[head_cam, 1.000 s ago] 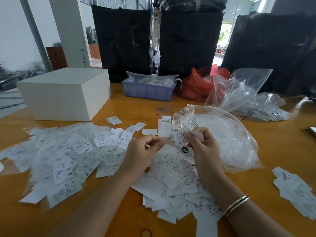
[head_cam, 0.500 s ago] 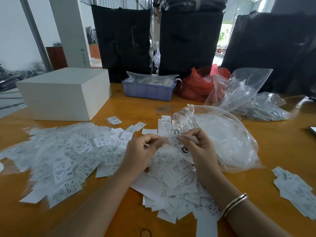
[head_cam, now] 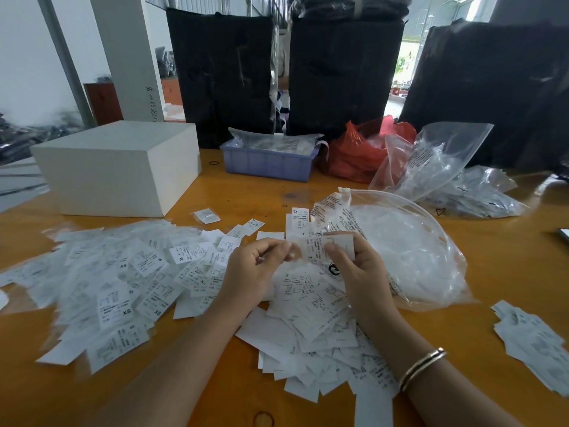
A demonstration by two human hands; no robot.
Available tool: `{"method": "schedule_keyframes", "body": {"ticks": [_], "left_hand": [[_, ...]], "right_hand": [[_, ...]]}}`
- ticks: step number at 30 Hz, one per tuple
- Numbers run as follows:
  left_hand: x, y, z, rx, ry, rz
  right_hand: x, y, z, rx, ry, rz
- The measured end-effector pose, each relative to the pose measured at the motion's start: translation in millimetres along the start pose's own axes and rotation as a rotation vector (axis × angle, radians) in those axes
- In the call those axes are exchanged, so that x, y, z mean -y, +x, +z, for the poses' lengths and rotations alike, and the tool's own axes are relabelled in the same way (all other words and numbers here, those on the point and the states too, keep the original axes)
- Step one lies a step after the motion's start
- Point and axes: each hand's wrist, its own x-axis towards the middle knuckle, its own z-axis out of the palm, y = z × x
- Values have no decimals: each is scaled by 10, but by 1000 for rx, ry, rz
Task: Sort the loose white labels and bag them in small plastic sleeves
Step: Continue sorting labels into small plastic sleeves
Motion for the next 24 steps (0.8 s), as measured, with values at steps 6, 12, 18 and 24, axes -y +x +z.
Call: {"method": "schedule_keyframes", "body": {"ticks": [6,12,18,24], "left_hand": [[-6,-11,6,53,-27,-16],[29,14,3,31,2,-33],[16,-2,13,58,52,21],[9,-5,6,-25,45,3]], "right_hand": [[-3,6,6,-9,-56,20],[-7,14,29,77,-243,-30],[-36,-42,74,233,-461,-62],[-10,-37,70,256,-496,-52]]}}
